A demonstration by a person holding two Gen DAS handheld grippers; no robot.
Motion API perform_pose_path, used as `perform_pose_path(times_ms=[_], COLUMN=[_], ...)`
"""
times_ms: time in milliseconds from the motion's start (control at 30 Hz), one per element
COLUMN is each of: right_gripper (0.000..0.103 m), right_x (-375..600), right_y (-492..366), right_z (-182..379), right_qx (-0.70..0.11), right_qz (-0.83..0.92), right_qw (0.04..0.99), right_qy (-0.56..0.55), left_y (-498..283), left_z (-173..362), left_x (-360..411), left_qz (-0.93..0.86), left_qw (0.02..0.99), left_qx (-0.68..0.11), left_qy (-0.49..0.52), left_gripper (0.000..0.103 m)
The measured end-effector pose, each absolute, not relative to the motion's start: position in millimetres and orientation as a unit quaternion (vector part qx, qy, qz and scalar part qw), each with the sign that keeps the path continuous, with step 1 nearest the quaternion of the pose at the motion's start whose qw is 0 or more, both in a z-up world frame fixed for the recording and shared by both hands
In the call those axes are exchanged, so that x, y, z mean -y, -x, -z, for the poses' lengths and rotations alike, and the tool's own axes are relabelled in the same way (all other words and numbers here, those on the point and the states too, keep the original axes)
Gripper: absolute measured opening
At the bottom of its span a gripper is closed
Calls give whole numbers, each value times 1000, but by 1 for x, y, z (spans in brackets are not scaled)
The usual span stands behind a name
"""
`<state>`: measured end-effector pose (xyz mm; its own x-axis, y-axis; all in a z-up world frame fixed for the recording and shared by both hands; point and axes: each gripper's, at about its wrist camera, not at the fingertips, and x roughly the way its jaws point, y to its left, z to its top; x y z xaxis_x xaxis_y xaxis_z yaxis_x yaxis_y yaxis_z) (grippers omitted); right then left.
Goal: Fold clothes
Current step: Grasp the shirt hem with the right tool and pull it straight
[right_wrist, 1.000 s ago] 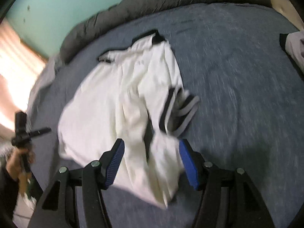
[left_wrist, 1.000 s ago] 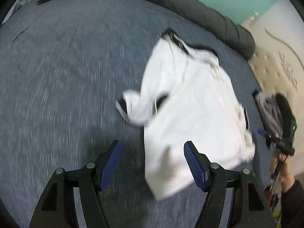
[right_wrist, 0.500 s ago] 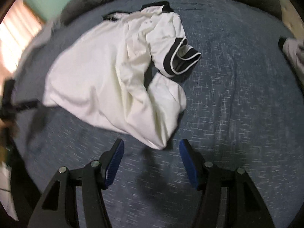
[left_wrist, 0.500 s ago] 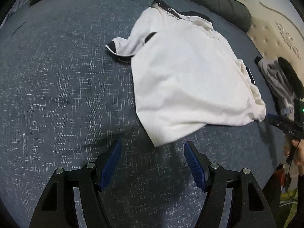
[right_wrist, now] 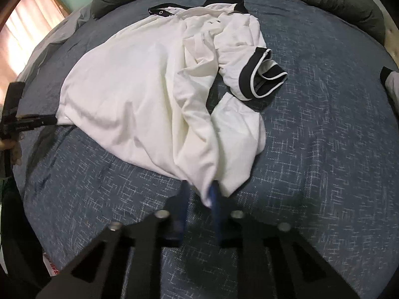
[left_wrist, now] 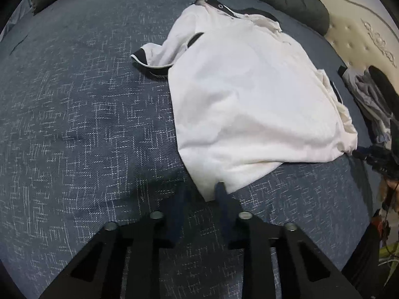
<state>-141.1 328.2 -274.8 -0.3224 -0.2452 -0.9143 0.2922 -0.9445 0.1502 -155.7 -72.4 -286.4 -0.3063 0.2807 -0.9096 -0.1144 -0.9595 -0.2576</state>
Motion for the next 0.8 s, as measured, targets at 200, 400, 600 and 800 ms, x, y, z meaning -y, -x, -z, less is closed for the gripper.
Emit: perform_pose_path(times_ms=[200, 400, 600, 800], right_gripper=[3, 3, 3, 3], right_x=[-339, -339, -341, -352], right_y=[137, 132, 130, 138], right_z=[250, 212, 167, 143], right_qx=[-2, 18, 85, 134], right_qz=[825, 835, 837, 839], right_qw=[184, 207, 235, 234], right_qy=[-534, -510, -487, -472], left_y=[160, 160, 151, 165], left_z=[267, 208, 154, 120], left_x=[57, 60, 82, 102], left_qz=[-814, -833, -849, -864], left_qw=[141, 152, 162, 150], left_qx=[57, 49, 58, 94], left_qy=[561, 529, 499, 472], left_gripper=[5, 5, 5, 5])
